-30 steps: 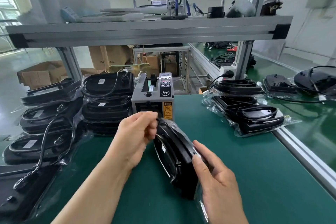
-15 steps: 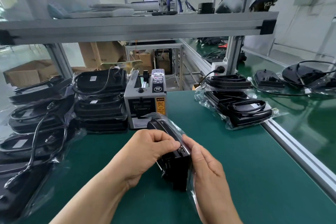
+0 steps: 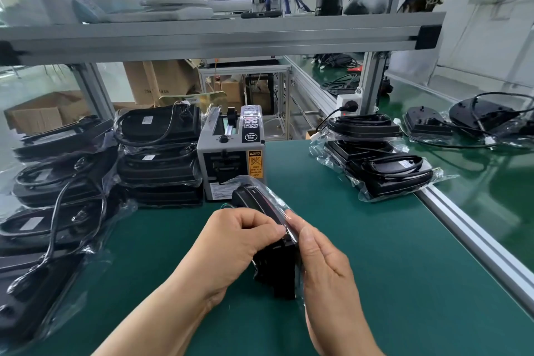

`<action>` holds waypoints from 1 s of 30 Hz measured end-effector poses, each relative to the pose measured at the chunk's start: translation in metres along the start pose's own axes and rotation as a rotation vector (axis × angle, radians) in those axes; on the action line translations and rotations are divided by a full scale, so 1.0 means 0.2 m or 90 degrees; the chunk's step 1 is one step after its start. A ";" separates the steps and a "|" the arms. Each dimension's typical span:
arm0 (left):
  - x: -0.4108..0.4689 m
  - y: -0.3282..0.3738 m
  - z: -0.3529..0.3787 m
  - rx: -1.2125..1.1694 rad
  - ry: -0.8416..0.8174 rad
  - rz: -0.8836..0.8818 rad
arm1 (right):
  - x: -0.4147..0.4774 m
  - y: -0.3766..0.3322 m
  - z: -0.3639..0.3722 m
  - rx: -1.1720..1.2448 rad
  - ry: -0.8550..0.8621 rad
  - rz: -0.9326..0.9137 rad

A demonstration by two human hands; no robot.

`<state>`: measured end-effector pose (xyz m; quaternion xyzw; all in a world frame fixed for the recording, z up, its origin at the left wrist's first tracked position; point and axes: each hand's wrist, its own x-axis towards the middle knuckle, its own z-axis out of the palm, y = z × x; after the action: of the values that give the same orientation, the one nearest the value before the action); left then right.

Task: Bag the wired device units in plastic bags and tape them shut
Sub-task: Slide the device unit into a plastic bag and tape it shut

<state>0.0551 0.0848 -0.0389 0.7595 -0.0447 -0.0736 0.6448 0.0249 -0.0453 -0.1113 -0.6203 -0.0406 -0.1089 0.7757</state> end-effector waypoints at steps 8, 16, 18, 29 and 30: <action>0.00 -0.01 0.00 0.036 0.009 0.004 | 0.00 -0.01 0.00 0.014 -0.011 0.003; 0.01 -0.04 0.00 0.037 0.020 0.014 | -0.01 -0.01 0.00 0.035 -0.018 0.003; 0.01 -0.04 0.00 0.040 0.019 0.020 | -0.01 -0.01 0.00 0.032 -0.016 0.005; 0.03 -0.08 -0.02 0.062 0.061 0.043 | -0.01 0.01 0.01 -0.009 -0.005 0.017; 0.03 -0.09 -0.01 0.050 0.072 0.032 | -0.01 0.00 0.01 -0.024 -0.007 0.013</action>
<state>0.0611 0.0895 -0.0569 0.7857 -0.0303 -0.0124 0.6178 0.0230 -0.0432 -0.1122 -0.6356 -0.0363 -0.0982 0.7649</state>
